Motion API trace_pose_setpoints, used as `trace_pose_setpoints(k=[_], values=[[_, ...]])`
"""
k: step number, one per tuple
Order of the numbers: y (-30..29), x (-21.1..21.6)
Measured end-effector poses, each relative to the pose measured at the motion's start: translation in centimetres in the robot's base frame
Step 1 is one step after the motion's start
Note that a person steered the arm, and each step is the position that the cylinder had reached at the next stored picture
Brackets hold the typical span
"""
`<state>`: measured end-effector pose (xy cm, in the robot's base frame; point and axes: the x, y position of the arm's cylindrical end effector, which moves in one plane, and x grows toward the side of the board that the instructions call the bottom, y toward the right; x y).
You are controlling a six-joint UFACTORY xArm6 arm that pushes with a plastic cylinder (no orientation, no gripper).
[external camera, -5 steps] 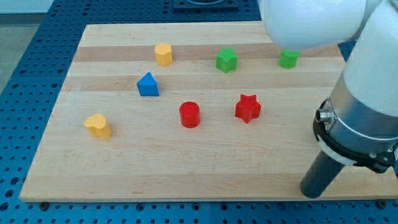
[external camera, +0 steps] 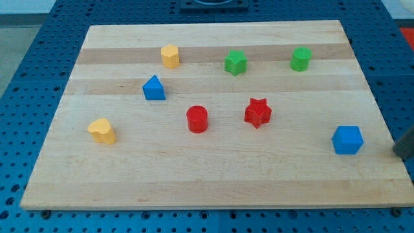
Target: Move the green circle close to the green star
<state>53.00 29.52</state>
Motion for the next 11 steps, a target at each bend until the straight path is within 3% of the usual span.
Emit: trace_pose_setpoints(k=[3,4,6,8,11], values=[[-2.3,-21.8],[-3.5,-25.1],[-13.6,-22.8],[-7.8,-25.1],[-6.6,-22.9]])
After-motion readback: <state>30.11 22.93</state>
